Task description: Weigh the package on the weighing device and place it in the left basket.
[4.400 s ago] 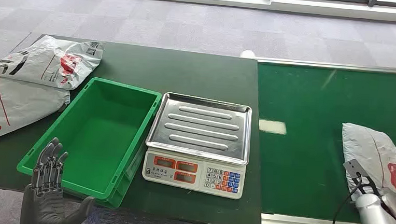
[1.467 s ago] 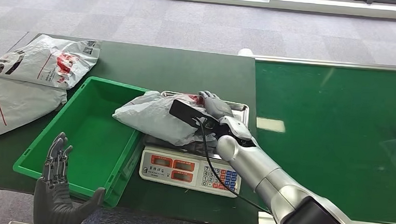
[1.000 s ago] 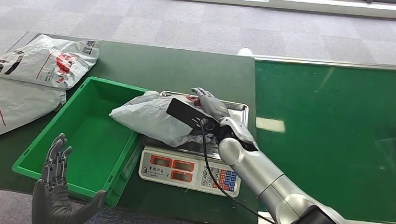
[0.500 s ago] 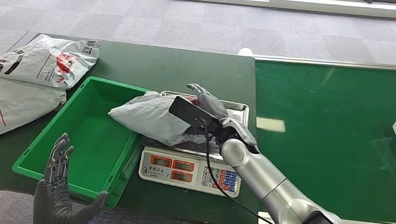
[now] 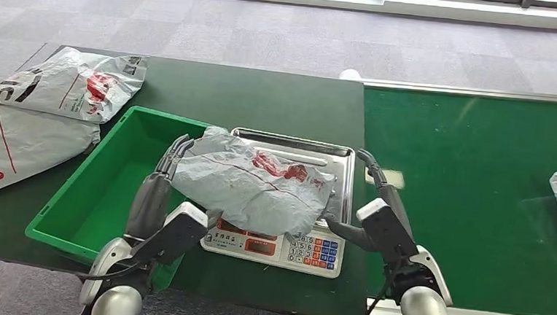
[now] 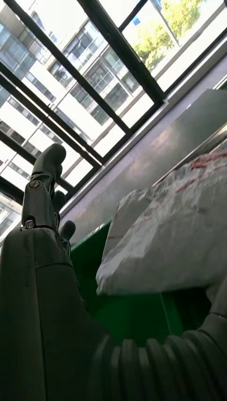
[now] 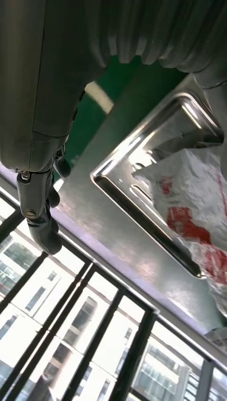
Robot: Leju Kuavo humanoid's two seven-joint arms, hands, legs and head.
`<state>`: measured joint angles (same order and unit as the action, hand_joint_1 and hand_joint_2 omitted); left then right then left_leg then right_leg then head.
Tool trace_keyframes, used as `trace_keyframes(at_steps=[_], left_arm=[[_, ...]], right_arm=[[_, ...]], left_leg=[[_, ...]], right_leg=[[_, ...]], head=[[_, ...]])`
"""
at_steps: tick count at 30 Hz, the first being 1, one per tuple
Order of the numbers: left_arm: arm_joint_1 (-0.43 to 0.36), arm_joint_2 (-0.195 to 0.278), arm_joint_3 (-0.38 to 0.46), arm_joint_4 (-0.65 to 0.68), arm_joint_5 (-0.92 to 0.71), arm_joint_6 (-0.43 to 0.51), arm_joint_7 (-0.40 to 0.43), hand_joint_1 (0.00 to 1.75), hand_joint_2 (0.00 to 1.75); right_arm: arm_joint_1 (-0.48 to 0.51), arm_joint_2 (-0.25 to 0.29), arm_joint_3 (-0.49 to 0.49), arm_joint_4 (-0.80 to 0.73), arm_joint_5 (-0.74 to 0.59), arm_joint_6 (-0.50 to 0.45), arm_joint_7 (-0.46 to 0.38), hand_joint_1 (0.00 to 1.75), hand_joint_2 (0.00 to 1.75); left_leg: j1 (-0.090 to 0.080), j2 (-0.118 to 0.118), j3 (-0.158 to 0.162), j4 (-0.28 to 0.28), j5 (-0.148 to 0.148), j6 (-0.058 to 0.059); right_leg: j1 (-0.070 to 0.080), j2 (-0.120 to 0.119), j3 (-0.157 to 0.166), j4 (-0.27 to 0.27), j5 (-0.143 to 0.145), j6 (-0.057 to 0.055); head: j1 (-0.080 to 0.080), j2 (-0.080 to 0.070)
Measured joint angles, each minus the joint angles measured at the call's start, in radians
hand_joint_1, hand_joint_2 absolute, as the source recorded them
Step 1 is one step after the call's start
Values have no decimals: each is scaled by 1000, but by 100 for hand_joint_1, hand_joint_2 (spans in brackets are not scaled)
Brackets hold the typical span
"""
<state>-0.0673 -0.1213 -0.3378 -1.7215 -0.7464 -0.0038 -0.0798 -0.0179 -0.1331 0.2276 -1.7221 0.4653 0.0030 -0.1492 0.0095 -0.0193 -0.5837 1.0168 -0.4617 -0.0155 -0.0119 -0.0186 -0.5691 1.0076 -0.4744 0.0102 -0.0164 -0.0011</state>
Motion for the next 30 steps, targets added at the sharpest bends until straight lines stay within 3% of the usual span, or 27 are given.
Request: trace_keyframes(at_steps=[4, 11, 15, 16, 19, 20, 25, 30], left_arm=[[-126, -7, -77, 114, 10, 25, 39, 0, 175], [-217, -17, -114, 234, 21, 34, 63, 0, 175], [-258, -34, -118, 309, -13, 34, 83, 0, 175], [-270, -41, -123, 332, -24, 34, 86, 15, 175], [-312, -66, -147, 416, -58, 29, 110, 146, 175], [-327, -75, -156, 447, -73, 20, 127, 175, 175], [-388, -117, -198, 623, -178, -56, 232, 175, 175], [-420, -127, -209, 742, -258, -96, 278, 175, 175]], right_arm=[[106, -2, -94, -62, -79, -32, -74, 0, 175], [237, 6, -156, -104, -223, -137, -144, 0, 175], [274, 49, -167, -127, -406, -264, -340, 0, 175], [277, 60, -169, -138, -434, -301, -381, 0, 175], [277, 71, -163, -164, -468, -384, -439, 0, 175], [275, 72, -159, -170, -475, -408, -452, 0, 175], [243, 67, -119, -177, -503, -489, -491, 0, 175], [219, 62, -82, -177, -506, -520, -494, 0, 175]], left_leg=[[0, 12, 1, 0, 0, 0], [0, 13, 0, 0, 0, 0], [0, 14, 0, 0, 0, 0], [0, 14, 0, 0, 0, 0], [0, 14, 0, 0, 0, 0], [0, 14, 0, 0, 0, 0], [-1, 15, 0, 0, 1, 1], [-1, 15, 0, 0, 1, 1]], right_leg=[[-1, 13, -4, 0, 3, 1], [1, 13, -5, 0, 3, 1], [1, 15, -6, 0, 3, 1], [1, 15, -6, 0, 3, 1], [0, 16, -6, 0, 3, 1], [0, 16, -5, 0, 3, 1], [-2, 16, -5, 0, 4, 2], [-1, 17, -5, 0, 4, 2]], head=[[0, 0], [0, 0], [0, 0], [0, 0], [0, 0], [0, 0], [0, 0], [0, 0]])
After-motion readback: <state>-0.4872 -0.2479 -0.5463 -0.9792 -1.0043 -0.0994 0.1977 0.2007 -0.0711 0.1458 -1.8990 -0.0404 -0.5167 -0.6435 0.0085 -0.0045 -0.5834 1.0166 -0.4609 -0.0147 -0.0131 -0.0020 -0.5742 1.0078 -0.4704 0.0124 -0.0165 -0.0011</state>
